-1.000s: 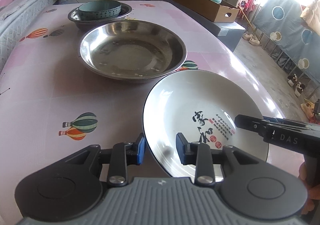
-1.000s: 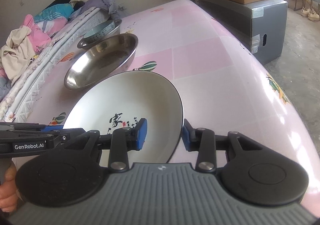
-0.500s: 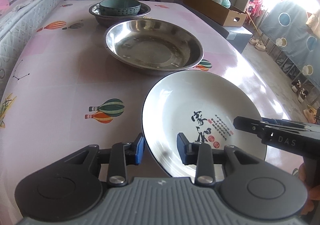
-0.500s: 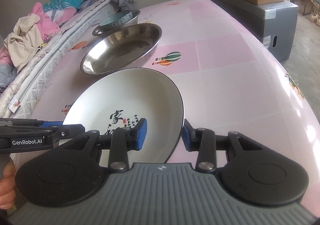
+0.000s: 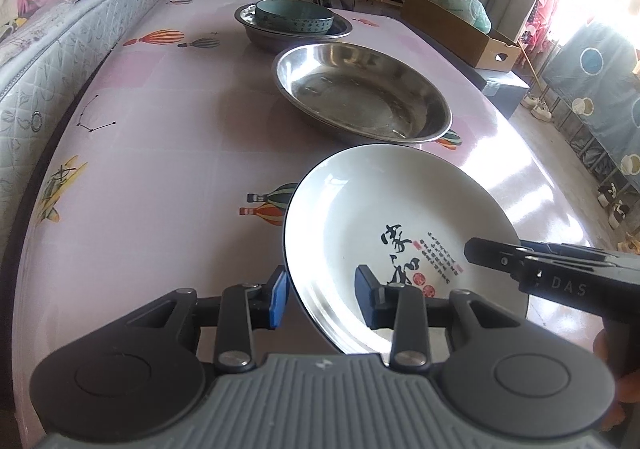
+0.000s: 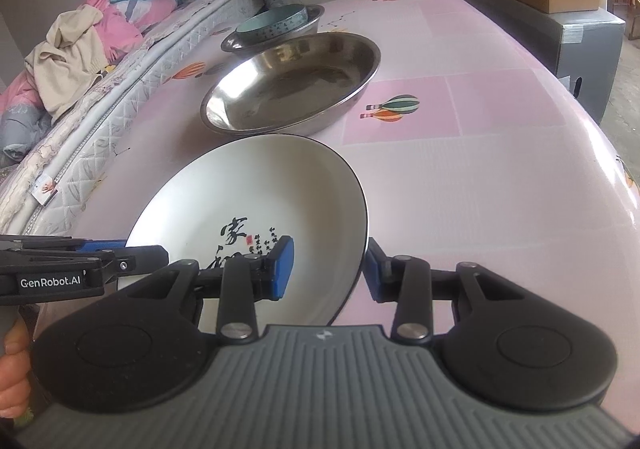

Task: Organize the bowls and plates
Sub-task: 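Lift the white plate off the table with both grippers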

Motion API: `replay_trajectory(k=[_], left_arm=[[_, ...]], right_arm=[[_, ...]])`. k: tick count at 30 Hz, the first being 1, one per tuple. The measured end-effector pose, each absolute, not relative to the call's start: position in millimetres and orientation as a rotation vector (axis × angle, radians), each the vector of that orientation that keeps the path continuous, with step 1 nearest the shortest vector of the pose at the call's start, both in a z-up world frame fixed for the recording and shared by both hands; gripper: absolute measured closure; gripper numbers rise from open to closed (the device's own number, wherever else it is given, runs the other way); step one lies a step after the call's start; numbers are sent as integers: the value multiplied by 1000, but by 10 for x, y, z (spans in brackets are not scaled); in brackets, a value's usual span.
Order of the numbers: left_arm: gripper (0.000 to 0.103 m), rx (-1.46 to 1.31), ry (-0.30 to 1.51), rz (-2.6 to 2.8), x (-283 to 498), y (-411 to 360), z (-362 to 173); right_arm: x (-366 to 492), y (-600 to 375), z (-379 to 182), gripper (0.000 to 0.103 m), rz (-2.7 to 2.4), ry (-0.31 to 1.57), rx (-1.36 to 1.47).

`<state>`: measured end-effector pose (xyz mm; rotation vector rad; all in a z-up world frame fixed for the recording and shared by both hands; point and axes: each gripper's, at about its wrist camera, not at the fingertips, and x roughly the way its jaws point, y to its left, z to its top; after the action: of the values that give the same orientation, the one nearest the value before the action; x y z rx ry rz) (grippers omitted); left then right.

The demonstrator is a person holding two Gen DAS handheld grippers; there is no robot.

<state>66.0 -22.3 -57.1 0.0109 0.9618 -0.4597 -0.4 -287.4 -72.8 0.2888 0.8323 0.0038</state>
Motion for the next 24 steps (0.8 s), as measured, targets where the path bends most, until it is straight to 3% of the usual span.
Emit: replay_trajectory(k=[24], left_arm=[[63, -8, 950, -442, 601, -66, -609]], right_arm=[[54, -2729, -645, 66, 54, 798, 255]])
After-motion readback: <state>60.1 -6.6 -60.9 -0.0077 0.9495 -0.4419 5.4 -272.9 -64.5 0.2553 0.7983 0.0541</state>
